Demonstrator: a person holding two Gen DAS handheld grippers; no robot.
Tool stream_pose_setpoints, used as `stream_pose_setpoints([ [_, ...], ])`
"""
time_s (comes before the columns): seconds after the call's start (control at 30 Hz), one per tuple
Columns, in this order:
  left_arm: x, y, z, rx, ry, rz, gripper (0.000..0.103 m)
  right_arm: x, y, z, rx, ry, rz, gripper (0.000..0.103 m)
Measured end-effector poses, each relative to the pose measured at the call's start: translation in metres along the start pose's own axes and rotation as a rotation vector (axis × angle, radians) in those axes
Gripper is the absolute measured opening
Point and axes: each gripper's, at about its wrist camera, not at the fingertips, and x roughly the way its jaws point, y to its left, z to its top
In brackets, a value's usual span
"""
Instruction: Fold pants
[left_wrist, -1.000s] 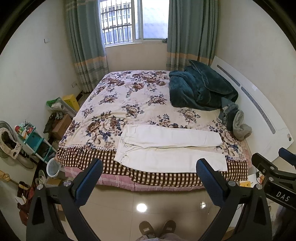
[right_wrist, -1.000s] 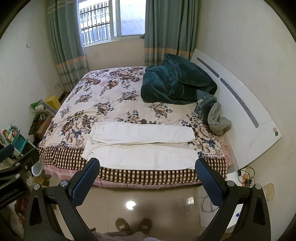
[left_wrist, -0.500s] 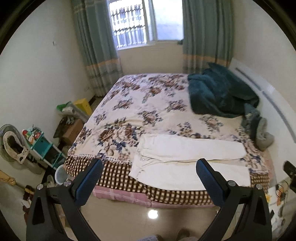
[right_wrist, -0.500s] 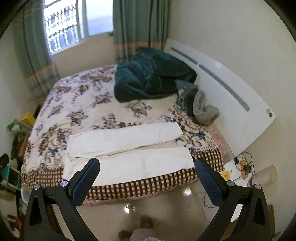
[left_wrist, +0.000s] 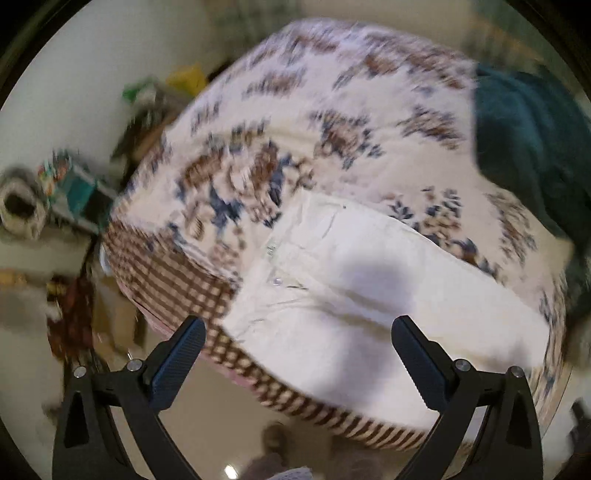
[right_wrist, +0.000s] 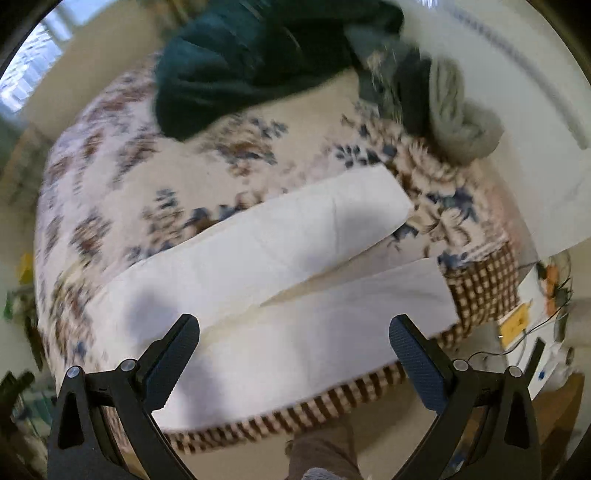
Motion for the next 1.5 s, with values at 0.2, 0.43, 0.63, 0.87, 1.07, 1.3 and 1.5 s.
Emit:
stream_pose_setpoints([
  [0.2, 0.148, -0.059, 0.084, -0.149, 0.222, 0.037, 0.103, 0.161, -0.02, 0.105, 0.17, 0.143, -0.037, 0.096],
  [0.43, 0.28, -0.099, 0.156, -0.296, 0.365, 0.051, 0.103, 0.291, -0.038, 0.159, 0.288, 0.249, -0.124, 0.092],
  [0.63, 0.367, -0.104, 0.172, -0.34, 0.502, 0.15, 0.103, 0.369, -0.054, 0.178, 0.384, 0.342, -0.211, 0.092],
  [0.87, 0.342, -0.088, 0.155, -0.324, 0.38, -0.044, 0.043, 0.399, -0.052, 0.176, 0.452, 0.374, -0.19, 0.064],
  [1.07, 0.287, -0.061, 0.133, -0.377, 0.264, -0.246, 0.014, 0.354, -0.042, 0.16, 0.459, 0.262, -0.155, 0.006],
  [1.3, 0.207, -0.002, 0.088, -0.353, 0.161, -0.45, 0.012, 0.254, -0.041, 0.102, 0.391, 0.154, -0.099, 0.005],
  [1.5, 0.164, 0.06, -0.002, -0.346, 0.161, -0.537, 0.012, 0.191, -0.12, 0.038, 0.388, 0.097, -0.115, 0.005],
])
